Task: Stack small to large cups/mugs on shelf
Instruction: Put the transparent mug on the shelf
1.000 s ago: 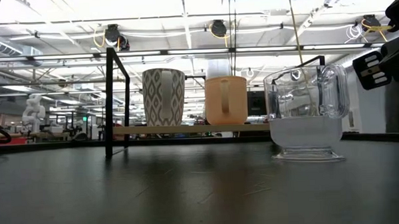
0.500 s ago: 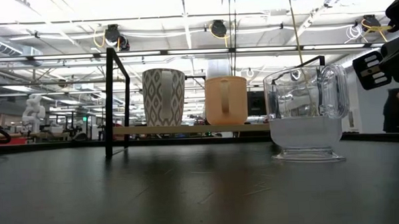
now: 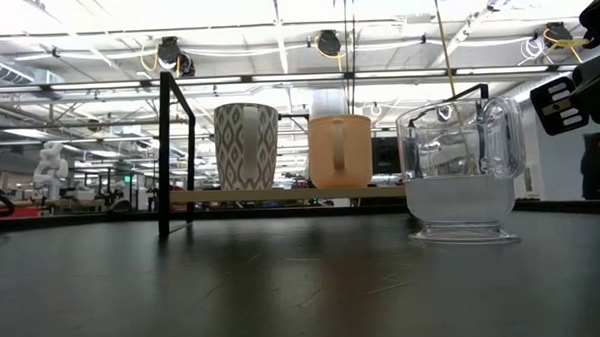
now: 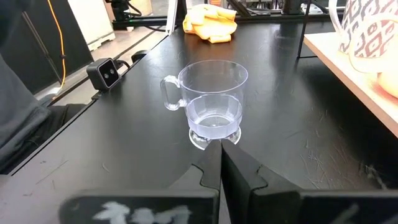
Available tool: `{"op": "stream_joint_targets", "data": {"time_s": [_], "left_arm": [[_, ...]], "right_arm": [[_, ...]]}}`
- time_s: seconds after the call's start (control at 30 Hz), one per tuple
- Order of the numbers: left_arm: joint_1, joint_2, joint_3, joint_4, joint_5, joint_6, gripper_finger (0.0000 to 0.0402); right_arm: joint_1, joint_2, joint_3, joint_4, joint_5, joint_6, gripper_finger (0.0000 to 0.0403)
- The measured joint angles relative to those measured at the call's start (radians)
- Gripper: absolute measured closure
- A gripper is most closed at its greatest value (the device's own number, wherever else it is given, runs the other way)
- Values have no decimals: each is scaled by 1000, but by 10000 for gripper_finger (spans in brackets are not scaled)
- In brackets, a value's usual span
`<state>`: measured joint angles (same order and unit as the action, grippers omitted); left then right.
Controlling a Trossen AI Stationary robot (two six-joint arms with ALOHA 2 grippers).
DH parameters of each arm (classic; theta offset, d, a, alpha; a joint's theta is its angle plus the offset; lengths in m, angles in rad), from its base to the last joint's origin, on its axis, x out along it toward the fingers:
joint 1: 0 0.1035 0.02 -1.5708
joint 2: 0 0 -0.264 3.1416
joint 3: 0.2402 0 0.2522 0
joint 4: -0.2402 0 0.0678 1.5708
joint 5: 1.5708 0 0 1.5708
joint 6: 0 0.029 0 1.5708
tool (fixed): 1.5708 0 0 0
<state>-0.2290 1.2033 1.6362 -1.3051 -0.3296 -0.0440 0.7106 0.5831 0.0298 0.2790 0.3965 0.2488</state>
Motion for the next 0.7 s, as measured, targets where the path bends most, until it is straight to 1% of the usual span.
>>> {"op": "stream_joint_targets", "data": {"time_s": [0.1, 0.17, 0.27, 0.33, 0.37, 0.43, 0.5, 0.57, 0.6, 0.67, 0.7], "left_arm": [[12, -138, -161, 116, -4, -17, 401], [18, -231, -256, 226, 10, -20, 401], [19, -361, -398, 416, 92, 0, 401], [19, -438, -483, 455, 133, 20, 401], [19, -472, -523, 455, 129, 12, 401], [19, -542, -599, 471, 78, -40, 401], [21, -605, -680, 530, 62, -74, 401], [19, -662, -770, 636, 113, -73, 401], [19, -683, -819, 720, 154, -70, 401], [17, -708, -916, 852, 233, -32, 401], [15, -715, -962, 901, 250, 0, 401]], "right_arm": [[0, 0, 0, 0, 0, 1, 403], [0, 0, 0, 0, 0, 1, 403], [0, 0, 0, 1, 0, 1, 403], [-1, 0, 0, 1, 0, 0, 403], [-1, 0, 0, 1, 0, -1, 403], [-3, 0, 0, 1, 0, -2, 403], [-5, 0, 0, 1, 0, -2, 403], [-5, 0, 0, 1, 0, -2, 403], [-5, 0, 0, 1, 0, -2, 403], [-5, 0, 0, 1, 0, -2, 403], [-5, 0, 0, 1, 0, -3, 403]]}}
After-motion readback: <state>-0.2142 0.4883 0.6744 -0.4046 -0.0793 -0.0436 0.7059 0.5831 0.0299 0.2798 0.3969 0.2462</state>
